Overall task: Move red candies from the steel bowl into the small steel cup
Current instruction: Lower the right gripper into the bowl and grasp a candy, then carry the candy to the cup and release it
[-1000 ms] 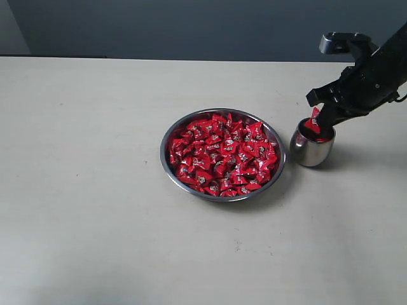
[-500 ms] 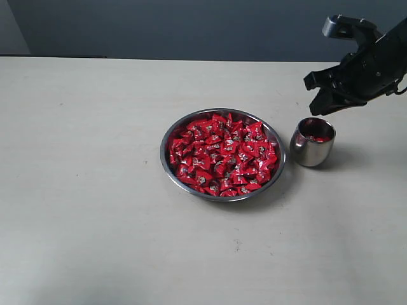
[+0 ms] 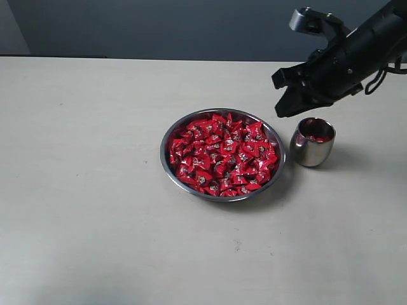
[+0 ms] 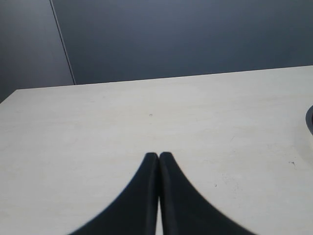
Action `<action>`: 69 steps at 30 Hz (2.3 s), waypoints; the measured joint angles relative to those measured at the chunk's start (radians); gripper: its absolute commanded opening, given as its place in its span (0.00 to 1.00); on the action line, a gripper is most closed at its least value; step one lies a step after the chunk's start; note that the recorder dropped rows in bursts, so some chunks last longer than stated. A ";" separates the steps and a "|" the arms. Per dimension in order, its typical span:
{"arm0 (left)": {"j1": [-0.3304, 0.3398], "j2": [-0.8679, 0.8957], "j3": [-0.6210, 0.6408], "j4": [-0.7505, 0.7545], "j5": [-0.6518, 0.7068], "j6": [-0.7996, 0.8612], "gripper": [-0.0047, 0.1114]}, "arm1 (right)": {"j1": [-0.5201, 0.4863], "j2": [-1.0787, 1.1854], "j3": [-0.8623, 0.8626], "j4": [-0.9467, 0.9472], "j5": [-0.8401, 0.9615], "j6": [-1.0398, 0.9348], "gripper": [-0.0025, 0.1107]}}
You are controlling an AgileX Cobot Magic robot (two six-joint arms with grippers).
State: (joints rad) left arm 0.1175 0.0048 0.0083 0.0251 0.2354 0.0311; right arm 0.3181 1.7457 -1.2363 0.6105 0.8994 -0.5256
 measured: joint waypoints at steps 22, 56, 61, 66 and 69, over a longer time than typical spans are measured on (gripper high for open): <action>0.000 0.000 0.000 0.000 0.000 0.000 0.04 | 0.253 0.016 0.000 -0.073 -0.134 0.036 0.20; 0.000 0.000 0.000 0.000 0.000 0.000 0.04 | 0.358 0.191 0.000 0.000 -0.180 0.058 0.02; 0.000 0.000 0.000 0.000 0.000 0.000 0.04 | 0.303 0.106 0.000 0.000 -0.132 0.058 0.02; 0.000 0.000 0.000 0.000 0.000 0.000 0.04 | 0.169 0.020 0.000 -0.020 -0.078 0.058 0.02; 0.000 0.000 0.000 0.000 0.000 0.000 0.04 | 0.063 -0.015 0.000 -0.038 -0.055 0.058 0.02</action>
State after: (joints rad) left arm 0.1175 0.0048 0.0083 0.0251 0.2354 0.0311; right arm 0.3812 1.7305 -1.2363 0.5723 0.8446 -0.4677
